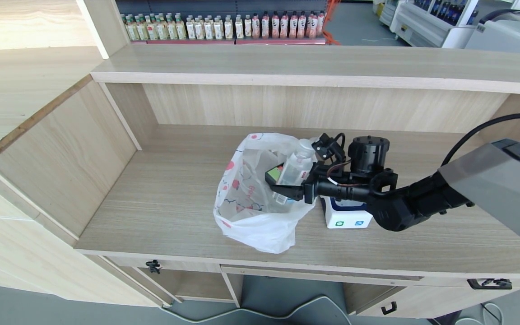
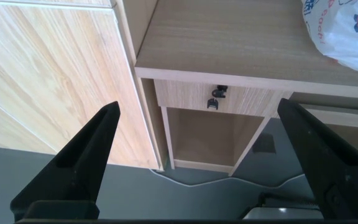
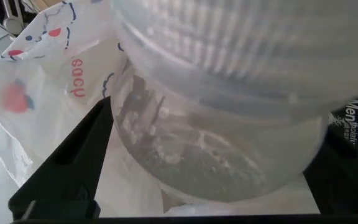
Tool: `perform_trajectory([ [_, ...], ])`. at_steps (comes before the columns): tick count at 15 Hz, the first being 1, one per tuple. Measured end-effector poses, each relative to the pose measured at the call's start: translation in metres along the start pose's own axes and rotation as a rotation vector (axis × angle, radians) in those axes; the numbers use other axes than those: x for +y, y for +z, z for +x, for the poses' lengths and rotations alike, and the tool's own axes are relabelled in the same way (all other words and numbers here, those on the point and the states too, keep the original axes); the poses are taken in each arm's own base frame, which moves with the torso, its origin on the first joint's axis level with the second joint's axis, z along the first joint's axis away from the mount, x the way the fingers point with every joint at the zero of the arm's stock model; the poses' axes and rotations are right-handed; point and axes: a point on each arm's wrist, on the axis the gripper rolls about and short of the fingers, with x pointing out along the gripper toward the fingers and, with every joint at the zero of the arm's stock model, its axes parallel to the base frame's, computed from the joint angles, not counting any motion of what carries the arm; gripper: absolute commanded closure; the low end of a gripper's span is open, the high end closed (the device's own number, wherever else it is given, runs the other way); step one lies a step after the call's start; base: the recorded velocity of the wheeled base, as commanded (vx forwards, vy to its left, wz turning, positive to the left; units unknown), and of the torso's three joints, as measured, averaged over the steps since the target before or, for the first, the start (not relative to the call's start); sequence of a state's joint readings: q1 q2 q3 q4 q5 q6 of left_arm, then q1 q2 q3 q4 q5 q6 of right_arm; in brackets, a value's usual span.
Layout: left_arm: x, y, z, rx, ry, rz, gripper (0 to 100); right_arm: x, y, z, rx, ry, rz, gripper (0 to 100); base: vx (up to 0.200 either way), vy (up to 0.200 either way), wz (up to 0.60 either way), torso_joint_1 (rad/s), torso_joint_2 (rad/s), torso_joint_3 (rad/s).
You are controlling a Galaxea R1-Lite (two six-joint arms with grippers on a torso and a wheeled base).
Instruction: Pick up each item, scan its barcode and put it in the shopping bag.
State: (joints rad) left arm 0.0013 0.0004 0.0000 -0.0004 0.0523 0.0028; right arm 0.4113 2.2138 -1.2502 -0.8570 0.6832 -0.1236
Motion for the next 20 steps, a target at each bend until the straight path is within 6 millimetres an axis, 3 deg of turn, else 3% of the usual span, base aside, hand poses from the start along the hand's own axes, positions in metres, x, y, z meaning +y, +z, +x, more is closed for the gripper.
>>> perform_trajectory([
  [3, 0.000, 0.000, 0.000, 0.000, -0.001, 0.001, 0, -0.006, 0.008, -0.009, -0.001, -0.021, 0.074, 0, 0.000, 0.000, 0.00, 0.000, 0.00, 0.000],
  [10, 0.000, 0.000, 0.000, 0.000, -0.001, 0.000, 0, -0.019, 0.056, -0.029, -0.111, -0.064, 0.114, 0, 0.000, 0.000, 0.00, 0.000, 0.00, 0.000],
  [17, 0.000, 0.000, 0.000, 0.000, -0.001, 0.000, 0, -0.006, 0.054, -0.022, -0.099, -0.030, 0.125, 0, 0.000, 0.000, 0.00, 0.000, 0.00, 0.000],
  [20, 0.000, 0.000, 0.000, 0.000, -0.001, 0.000, 0, -0.008, 0.057, -0.027, -0.106, -0.041, 0.118, 0, 0.000, 0.000, 0.00, 0.000, 0.00, 0.000],
])
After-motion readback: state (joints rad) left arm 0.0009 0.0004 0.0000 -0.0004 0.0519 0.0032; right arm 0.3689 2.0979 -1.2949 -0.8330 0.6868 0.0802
